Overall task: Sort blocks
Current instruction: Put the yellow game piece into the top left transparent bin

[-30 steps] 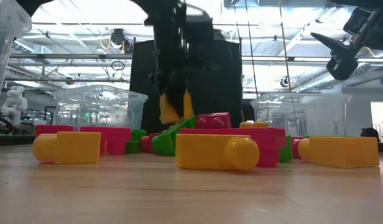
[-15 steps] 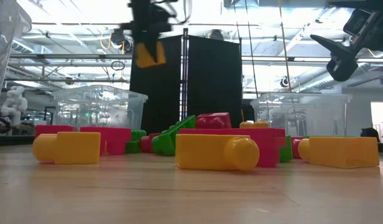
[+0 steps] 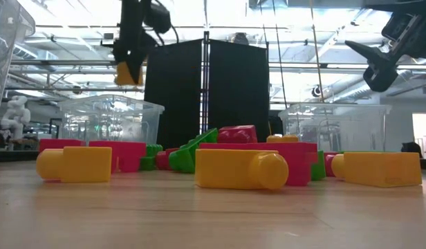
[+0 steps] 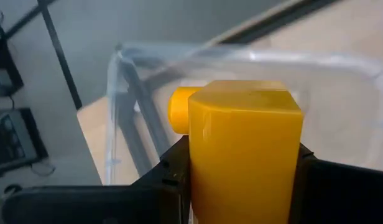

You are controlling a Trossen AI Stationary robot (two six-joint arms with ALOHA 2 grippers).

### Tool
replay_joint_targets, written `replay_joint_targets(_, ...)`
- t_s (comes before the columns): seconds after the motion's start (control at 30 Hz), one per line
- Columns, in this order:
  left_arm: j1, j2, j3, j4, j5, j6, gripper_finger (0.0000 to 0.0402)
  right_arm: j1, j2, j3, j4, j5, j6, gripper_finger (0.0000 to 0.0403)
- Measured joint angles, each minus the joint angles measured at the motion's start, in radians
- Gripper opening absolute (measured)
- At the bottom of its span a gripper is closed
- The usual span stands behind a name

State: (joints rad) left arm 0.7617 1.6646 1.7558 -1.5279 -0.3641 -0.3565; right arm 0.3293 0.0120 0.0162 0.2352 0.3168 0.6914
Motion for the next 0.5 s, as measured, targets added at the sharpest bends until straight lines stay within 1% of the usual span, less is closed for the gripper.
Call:
replay_joint_targets(0.17, 0.011, 0.0, -0.099, -0.001, 0.053, 0.047, 0.009, 0.0, 0.0, 0.0, -0.003, 0.0, 0.0, 0.0272)
replay_joint_targets(0.3, -0.004, 0.0, -0.139, 0.01, 0.053, 0.127, 0.0092, 0.0, 0.0, 0.0, -0.003, 0.0, 0.0, 0.0272)
replay_joint_targets(0.33, -0.008, 0.0, -0.141, 0.015, 0.052, 0.146, 0.0107, 0.0, 0.0, 0.0, -0.003, 0.0, 0.0, 0.0272)
replay_joint_targets(0.37, -0.011, 0.0, -0.141, 0.019, 0.047, 0.161, 0.0131, 0.0, 0.0, 0.0, -0.003, 0.0, 0.0, 0.0272)
replay_joint_targets(0.5, -0.021, -0.001, -0.14, 0.03, 0.013, 0.188, 0.0238, 0.0, 0.0, 0.0, -0.001, 0.0, 0.005, 0.0272)
